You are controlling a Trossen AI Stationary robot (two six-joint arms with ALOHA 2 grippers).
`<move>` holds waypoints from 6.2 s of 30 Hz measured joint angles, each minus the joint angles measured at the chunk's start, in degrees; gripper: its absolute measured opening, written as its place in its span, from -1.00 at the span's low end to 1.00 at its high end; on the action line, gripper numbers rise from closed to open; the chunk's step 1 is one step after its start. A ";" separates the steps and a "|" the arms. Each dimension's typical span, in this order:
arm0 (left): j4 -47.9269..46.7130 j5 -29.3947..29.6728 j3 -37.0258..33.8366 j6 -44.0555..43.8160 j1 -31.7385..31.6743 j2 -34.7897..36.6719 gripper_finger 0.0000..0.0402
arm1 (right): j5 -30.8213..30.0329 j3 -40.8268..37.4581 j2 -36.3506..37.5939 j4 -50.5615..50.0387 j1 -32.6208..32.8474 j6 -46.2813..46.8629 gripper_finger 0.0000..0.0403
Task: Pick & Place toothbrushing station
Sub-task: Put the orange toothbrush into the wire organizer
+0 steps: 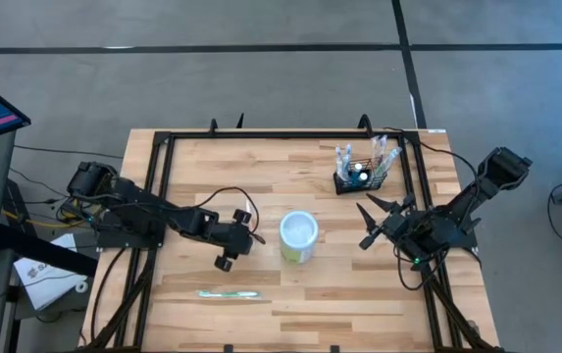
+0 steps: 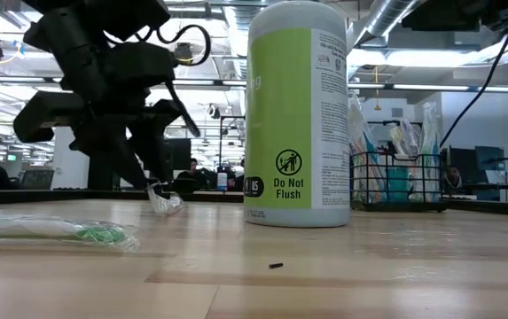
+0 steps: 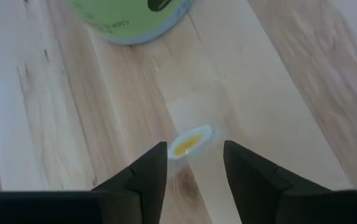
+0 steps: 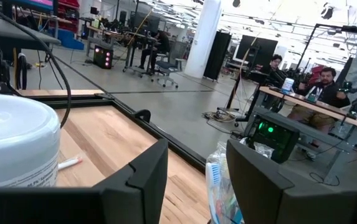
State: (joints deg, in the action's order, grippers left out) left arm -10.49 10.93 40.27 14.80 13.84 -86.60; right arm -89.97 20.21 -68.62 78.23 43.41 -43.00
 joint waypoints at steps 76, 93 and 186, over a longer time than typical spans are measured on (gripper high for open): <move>11.94 8.48 0.02 2.51 1.63 -9.45 -0.99 | -0.02 0.02 0.00 -4.53 -1.55 3.61 -0.23; 11.48 19.82 0.11 -10.08 0.31 12.48 -1.00 | -0.02 0.02 0.00 -4.52 -1.56 3.61 -0.23; 46.43 -3.47 27.84 -5.61 -13.28 -8.71 -0.98 | 47.91 8.44 0.04 -24.64 -25.98 24.16 -0.97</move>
State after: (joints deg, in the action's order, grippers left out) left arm 35.94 7.46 68.12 9.19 0.56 -95.31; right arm -42.07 28.64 -68.58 53.59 17.43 -18.84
